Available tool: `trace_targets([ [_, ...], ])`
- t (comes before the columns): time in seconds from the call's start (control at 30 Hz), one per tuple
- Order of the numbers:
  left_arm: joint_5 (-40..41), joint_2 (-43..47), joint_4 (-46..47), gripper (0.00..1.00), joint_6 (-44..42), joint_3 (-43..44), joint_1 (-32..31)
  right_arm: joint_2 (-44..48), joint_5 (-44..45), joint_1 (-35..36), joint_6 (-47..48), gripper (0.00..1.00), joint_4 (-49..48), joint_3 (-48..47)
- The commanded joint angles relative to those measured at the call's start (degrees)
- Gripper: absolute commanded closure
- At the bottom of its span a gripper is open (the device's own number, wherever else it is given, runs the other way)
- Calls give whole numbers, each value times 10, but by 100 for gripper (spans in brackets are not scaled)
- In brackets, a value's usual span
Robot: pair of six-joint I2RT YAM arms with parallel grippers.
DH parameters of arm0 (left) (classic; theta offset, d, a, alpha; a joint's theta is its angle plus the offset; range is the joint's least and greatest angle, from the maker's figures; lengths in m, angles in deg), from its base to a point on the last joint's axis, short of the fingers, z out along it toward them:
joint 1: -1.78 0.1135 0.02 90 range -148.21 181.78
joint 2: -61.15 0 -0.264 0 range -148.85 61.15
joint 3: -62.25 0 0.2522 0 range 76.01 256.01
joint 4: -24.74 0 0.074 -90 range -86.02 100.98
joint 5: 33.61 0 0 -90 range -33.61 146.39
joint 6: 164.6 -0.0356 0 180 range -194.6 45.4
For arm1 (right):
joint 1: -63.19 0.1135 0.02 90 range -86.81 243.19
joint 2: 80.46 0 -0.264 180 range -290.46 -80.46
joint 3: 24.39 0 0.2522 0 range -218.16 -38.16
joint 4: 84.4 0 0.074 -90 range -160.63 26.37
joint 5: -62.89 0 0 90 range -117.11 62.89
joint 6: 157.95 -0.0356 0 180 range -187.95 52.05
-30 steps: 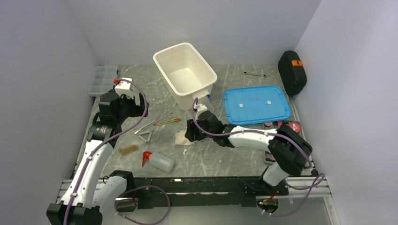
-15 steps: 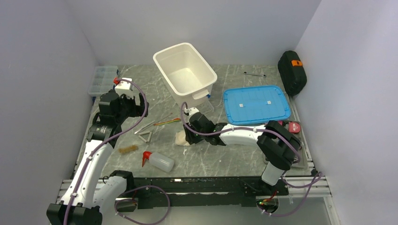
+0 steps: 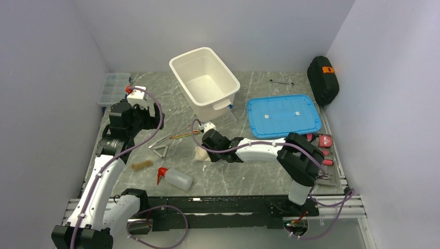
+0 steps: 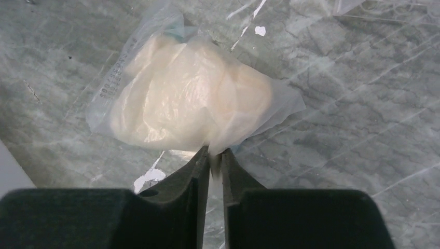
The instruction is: Organize the chemistry lab equipment
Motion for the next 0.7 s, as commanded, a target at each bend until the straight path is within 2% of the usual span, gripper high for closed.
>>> trace_targets([
  [0.0, -6, 4, 13, 1, 6, 16, -1, 5, 43, 6, 11, 90, 17, -25],
  [0.07, -4, 5, 12, 1, 6, 16, -2, 15, 48, 6, 10, 100, 16, -22],
  [0.17, 13, 9, -1, 1, 9, 24, -2, 43, 46, 6, 15, 100, -1, -6],
  [0.33, 43, 38, 12, 1, 10, 11, -2, 156, 36, 7, 44, 100, -58, 45],
  [0.43, 47, 44, 15, 1, 10, 9, -2, 226, 58, 7, 64, 100, -56, 47],
  [0.53, 47, 43, 16, 1, 9, 8, -2, 258, 89, -4, 89, 100, -11, -1],
  [0.67, 47, 46, 17, 1, 10, 7, -2, 233, 79, -49, 111, 100, 57, -112],
])
